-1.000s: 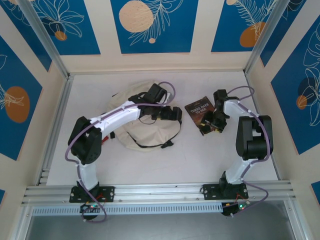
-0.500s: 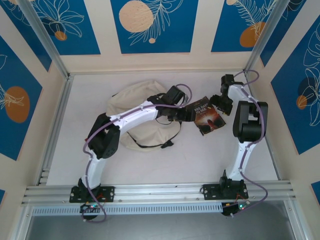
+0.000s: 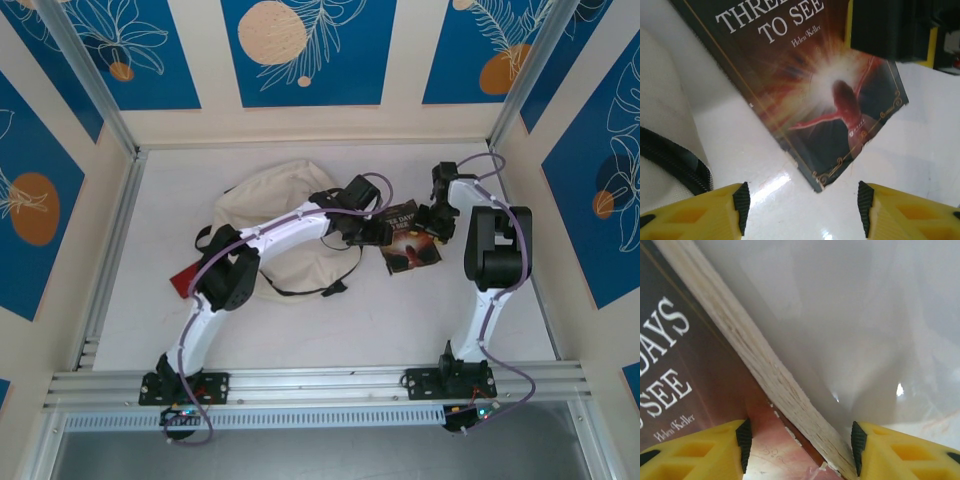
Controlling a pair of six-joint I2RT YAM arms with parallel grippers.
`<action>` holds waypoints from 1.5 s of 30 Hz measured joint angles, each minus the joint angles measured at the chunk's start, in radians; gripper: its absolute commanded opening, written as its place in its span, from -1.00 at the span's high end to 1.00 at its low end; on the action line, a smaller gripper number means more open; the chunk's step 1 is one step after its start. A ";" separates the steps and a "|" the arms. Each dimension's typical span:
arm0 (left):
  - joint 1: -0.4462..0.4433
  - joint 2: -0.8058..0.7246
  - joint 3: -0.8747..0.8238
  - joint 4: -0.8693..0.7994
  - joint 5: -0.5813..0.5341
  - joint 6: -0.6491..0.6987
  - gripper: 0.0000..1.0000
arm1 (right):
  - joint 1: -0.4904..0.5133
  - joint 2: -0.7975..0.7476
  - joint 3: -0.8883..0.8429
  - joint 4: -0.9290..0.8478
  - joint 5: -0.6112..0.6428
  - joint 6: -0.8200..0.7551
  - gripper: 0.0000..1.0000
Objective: Pack books, pencil case, and school supplies into a backpack
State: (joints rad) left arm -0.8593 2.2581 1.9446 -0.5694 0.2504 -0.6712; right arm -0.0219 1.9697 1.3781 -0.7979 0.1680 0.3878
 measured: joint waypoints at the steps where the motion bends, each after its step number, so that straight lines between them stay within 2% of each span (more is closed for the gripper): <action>1: 0.000 0.006 0.007 -0.001 0.000 0.001 -0.17 | 0.007 -0.014 -0.020 0.000 -0.003 0.009 -0.09; 8: -0.003 0.079 0.082 -0.057 -0.050 0.030 -0.15 | 0.085 -0.144 -0.200 -0.003 -0.027 0.092 -0.02; 12: -0.011 0.114 0.097 -0.086 -0.105 0.042 -0.03 | 0.103 -0.200 -0.269 -0.003 -0.059 0.123 0.01; 19: -0.020 0.140 0.098 -0.109 -0.160 0.050 0.10 | 0.100 -0.206 -0.276 -0.002 -0.074 0.132 0.02; 23: -0.020 0.156 0.110 -0.116 -0.167 0.049 0.18 | 0.101 -0.203 -0.269 -0.008 -0.076 0.127 0.12; 29: -0.020 0.169 0.130 -0.142 -0.183 0.050 0.25 | 0.113 -0.207 -0.265 -0.031 -0.074 0.122 0.30; 34: -0.020 0.177 0.142 -0.153 -0.194 0.049 0.26 | 0.132 -0.246 -0.251 -0.085 -0.062 0.127 0.69; 40: -0.020 0.182 0.150 -0.156 -0.196 0.050 0.26 | 0.141 -0.290 -0.245 -0.110 -0.056 0.138 1.00; 43: -0.020 0.182 0.152 -0.157 -0.195 0.050 0.23 | 0.141 -0.292 -0.245 -0.109 -0.056 0.143 1.00; 45: -0.016 0.181 0.152 -0.156 -0.179 0.053 0.12 | 0.141 -0.303 -0.247 -0.108 -0.056 0.144 1.00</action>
State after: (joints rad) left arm -0.8749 2.4393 2.0968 -0.7258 0.0715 -0.6182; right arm 0.1188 1.6672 1.1309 -0.9062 0.1120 0.5316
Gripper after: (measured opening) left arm 0.396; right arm 0.057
